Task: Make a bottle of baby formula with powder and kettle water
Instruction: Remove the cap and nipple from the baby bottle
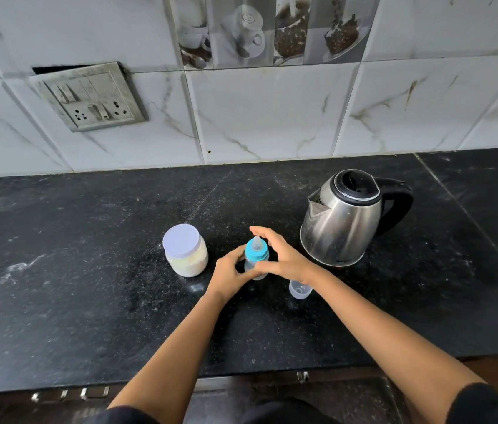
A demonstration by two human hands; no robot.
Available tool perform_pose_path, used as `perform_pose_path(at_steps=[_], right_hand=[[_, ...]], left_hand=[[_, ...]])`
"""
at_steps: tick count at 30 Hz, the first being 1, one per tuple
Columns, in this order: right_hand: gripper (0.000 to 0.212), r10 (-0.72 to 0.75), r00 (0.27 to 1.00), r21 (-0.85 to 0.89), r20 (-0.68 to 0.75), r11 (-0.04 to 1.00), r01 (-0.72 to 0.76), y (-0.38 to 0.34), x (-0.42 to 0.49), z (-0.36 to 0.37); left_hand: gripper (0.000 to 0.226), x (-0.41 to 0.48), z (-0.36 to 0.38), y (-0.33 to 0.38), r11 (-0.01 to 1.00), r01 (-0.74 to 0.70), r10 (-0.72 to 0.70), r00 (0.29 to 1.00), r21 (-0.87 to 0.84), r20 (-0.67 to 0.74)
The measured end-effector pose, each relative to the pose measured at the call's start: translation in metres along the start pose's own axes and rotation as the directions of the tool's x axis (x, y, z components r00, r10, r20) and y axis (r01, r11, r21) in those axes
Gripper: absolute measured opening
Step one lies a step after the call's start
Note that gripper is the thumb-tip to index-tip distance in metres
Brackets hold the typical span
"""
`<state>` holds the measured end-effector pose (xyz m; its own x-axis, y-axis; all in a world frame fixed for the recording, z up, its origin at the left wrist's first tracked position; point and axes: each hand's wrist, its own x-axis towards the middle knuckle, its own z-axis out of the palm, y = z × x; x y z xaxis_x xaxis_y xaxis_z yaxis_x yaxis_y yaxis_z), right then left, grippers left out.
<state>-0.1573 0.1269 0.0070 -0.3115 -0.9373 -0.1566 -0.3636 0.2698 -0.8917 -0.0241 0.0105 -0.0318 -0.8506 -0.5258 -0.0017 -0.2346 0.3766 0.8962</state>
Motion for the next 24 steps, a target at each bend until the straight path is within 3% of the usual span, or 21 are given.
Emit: perform_pose_path(at_steps=[3,5,13,19,24], right_hand=[[0.083,-0.043,0.984,-0.184,-0.174,0.983,0.011,-0.004,0.007,0.01],[0.071,-0.079,0.957,-0.105,-0.28,0.993,0.051,-0.004,0.008,0.011],[0.048,-0.231,0.94,-0.007,-0.25,0.972,0.236,-0.012,-0.003,-0.004],[0.054,-0.088,0.938,0.325,-0.336,0.924,0.203,-0.035,-0.004,-0.026],[0.045,-0.004,0.931,0.304,-0.364,0.945,0.123,-0.028,-0.035,-0.043]], left_hand=[[0.053,0.0,0.001,-0.001,1.0,0.013,-0.013,1.0,-0.017,-0.007],[0.052,0.0,0.001,-0.001,1.0,0.021,-0.021,1.0,-0.012,0.006],[0.047,-0.002,0.003,0.002,0.998,0.05,-0.05,0.999,-0.039,0.006],[0.051,-0.006,0.007,0.003,0.994,0.077,-0.079,0.997,-0.077,-0.02],[0.055,-0.008,0.01,0.002,0.99,0.094,-0.1,0.994,-0.109,-0.045]])
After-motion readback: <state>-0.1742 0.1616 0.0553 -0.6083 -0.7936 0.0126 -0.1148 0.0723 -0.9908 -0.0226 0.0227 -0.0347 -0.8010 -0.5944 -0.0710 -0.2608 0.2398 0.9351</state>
